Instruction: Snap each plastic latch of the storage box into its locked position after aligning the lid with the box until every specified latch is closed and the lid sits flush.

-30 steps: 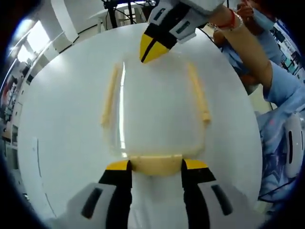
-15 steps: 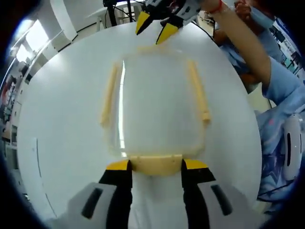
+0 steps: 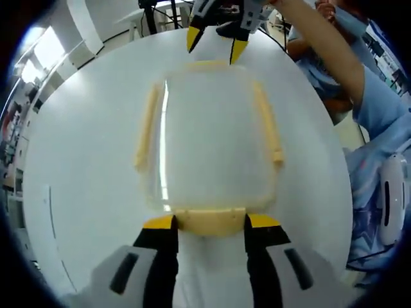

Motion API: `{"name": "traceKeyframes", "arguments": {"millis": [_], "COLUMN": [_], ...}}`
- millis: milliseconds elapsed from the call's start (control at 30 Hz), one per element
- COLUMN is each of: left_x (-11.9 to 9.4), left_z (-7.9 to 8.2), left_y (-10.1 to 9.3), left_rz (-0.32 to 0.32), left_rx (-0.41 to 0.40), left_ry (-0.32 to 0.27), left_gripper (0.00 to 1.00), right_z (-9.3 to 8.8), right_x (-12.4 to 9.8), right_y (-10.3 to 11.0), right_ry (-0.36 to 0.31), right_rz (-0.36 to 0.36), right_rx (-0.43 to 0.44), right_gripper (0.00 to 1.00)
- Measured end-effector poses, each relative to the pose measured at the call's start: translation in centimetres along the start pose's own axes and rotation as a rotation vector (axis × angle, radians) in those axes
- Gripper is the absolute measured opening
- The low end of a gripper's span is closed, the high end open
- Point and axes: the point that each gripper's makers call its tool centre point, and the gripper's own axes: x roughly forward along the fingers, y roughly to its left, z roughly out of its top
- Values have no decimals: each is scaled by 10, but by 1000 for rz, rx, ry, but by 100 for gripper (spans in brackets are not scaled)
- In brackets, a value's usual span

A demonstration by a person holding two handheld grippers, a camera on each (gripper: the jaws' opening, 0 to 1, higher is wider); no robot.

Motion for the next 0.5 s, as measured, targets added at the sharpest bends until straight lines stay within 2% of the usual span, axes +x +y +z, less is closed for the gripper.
{"name": "traceKeyframes", "arguments": {"millis": [133, 200, 300, 400, 500], "left_x": [0, 0, 0, 0, 1], "left_z": [1, 1, 0, 0, 1], "left_y": [0, 0, 1, 1, 0], "left_rz": [0, 1, -1, -3, -1], "left_rx": [1, -1, 2, 7, 12], "left_ry": [11, 17, 9, -1, 10], "left_gripper": [41, 41, 41, 41, 41], "right_z": [11, 8, 10, 12, 14], "right_x": [6, 11, 13, 17, 19], "right_y": [-5, 0, 0, -2, 11], "right_ry": [-6, 32, 49, 61, 77], "right_rz": [39, 100, 135, 163, 253], "right_rx": [-22, -52, -78, -106, -141], "right_gripper": [44, 42, 41, 45, 40]}}
